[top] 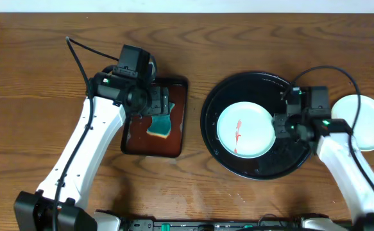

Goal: Clean dirty plates on tray and stack at the side
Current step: 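Grasp the sponge in the black tray with the left gripper and lift it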

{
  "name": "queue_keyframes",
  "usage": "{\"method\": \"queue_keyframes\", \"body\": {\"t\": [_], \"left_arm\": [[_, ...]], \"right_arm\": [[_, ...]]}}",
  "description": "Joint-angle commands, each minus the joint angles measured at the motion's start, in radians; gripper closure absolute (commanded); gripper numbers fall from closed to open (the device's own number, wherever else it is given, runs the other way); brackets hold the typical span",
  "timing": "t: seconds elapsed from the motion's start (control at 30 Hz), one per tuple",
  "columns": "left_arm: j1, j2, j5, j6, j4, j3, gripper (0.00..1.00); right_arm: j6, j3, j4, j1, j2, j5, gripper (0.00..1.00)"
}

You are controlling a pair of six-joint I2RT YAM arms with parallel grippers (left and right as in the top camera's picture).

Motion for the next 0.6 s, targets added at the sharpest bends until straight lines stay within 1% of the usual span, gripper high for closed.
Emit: {"method": "queue_keyframes", "body": {"t": [0.0, 0.03, 0.07, 0.13, 0.27, 0.33, 0.37, 0.4, 0.43, 0.47, 0.57], "left_arm": [[-0.002, 0.046, -0.008, -0.005, 0.052, -0.103, 0.18], [-0.001, 0.06, -0.01, -0.005, 0.087, -0.131, 0.21], [-0.001, 0.075, -0.01, -0.005, 0.122, -0.156, 0.28], [-0.001, 0.114, -0.01, -0.01, 0.186, -0.203, 0.37], [-0.004, 0.216, 0.005, -0.032, 0.232, -0.241, 0.47], [-0.008, 0.266, 0.005, -0.031, 0.241, -0.241, 0.55], [-0.01, 0.285, 0.005, -0.031, 0.245, -0.241, 0.62], [-0.01, 0.302, 0.005, -0.032, 0.247, -0.241, 0.72], [-0.01, 0.322, 0.01, -0.032, 0.246, -0.241, 0.86], [-0.01, 0.331, 0.01, -0.032, 0.245, -0.241, 0.92], [-0.01, 0.323, 0.009, -0.031, 0.221, -0.234, 0.93]], "right_arm": [[0.006, 0.032, -0.016, 0.004, -0.119, -0.152, 0.55], [0.013, 0.032, -0.02, 0.004, -0.134, -0.172, 0.55], [0.034, 0.032, -0.026, 0.004, -0.148, -0.185, 0.55], [0.065, 0.032, -0.04, 0.005, -0.161, -0.191, 0.55], [0.085, 0.031, -0.084, 0.005, -0.159, -0.191, 0.57], [0.085, 0.031, -0.094, 0.005, -0.154, -0.191, 0.58], [0.085, 0.031, -0.094, 0.005, -0.151, -0.191, 0.59], [0.085, 0.031, -0.093, 0.005, -0.151, -0.191, 0.59], [0.085, 0.031, -0.093, 0.005, -0.151, -0.191, 0.59], [0.085, 0.031, -0.093, 0.005, -0.151, -0.191, 0.59], [0.085, 0.031, -0.093, 0.005, -0.15, -0.191, 0.61]]}}
